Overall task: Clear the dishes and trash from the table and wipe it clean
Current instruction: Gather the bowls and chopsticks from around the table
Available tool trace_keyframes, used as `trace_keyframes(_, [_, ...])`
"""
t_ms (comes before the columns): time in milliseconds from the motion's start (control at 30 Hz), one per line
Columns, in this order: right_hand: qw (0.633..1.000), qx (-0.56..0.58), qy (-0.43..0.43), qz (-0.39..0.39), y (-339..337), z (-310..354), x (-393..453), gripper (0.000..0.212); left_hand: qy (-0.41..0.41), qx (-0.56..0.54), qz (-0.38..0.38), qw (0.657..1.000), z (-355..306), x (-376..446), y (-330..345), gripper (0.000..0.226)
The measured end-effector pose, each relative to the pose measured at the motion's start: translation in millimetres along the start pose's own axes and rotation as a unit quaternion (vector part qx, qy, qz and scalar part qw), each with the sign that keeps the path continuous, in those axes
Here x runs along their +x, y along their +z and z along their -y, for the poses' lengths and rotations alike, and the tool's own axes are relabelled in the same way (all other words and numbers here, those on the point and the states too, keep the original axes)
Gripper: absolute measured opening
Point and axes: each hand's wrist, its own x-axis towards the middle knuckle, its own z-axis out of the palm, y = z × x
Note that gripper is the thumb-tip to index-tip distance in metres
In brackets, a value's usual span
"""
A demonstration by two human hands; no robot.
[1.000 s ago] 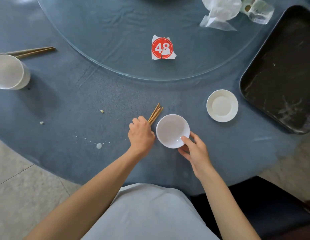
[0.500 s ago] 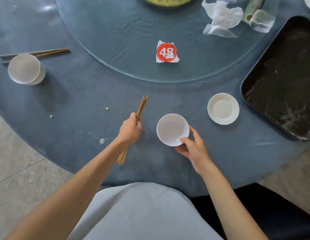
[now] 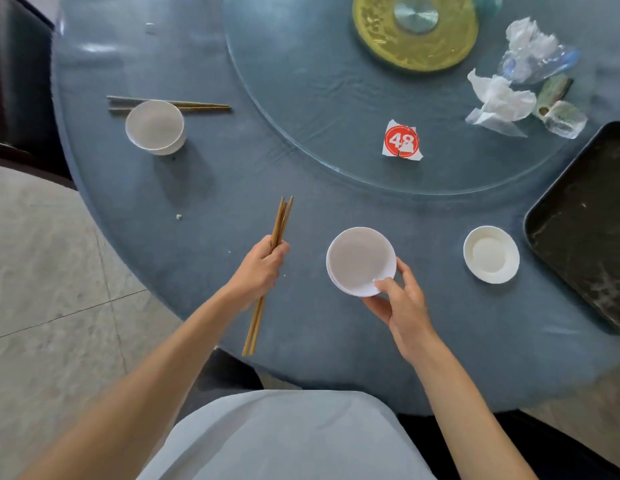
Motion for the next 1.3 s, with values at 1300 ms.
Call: trace_keyframes(1300, [0.994,0.081,-0.064,-0.036,431.1,40.1,-16.3,0.043,0.187,0.232,-0.079,0.951,-67.1,56.0,-451.8,0.009])
